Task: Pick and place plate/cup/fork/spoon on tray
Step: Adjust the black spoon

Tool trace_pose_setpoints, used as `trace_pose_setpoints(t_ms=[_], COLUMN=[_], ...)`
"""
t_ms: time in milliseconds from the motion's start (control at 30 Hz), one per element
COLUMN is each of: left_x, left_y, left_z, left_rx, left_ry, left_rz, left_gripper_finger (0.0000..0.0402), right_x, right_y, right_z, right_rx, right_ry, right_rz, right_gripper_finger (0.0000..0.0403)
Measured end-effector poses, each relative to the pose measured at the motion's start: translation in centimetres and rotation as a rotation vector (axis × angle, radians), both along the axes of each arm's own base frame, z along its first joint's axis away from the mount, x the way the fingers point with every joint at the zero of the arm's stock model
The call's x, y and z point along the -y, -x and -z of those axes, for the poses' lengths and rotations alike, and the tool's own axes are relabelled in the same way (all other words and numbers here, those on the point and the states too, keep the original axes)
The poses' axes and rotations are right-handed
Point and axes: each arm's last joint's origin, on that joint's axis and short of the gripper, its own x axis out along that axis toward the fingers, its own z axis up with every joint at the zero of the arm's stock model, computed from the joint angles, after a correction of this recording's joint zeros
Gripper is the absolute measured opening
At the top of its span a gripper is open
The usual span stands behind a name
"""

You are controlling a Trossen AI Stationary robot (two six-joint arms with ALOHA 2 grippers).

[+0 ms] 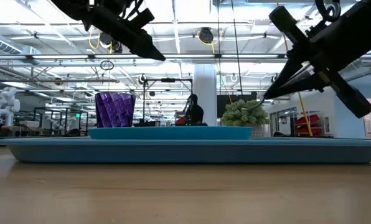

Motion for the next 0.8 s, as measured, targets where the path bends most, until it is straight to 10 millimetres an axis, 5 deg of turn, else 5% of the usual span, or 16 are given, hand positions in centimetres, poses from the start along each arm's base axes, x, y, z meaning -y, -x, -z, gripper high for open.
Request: trace_pose_setpoints(t_ms=[433, 633, 800], left_x=[-2.9, -3.1, -3.0], left_y=[1.1, 1.1, 1.0], left_z=[-1.4, -2.3, -2.8], left_rx=[0.158, 0.26, 0.312], left_ry=[-0.028, -0.048, -0.059], left_rz=[-0.063, -0.062, -0.059], left_gripper_finger=[0.0037, 0.0037, 0.0037], right_x=[1.0, 0.9, 1.6], right_y=[1.7, 1.4, 2.1], right_z=[0.7, 1.2, 2.3], right_rx=[-0.078, 0.005, 0.141], right_ry=[0.102, 0.066, -0.051], right_rz=[-0.039, -0.073, 0.061], right_gripper_finger=[0.0, 0.0, 0.0])
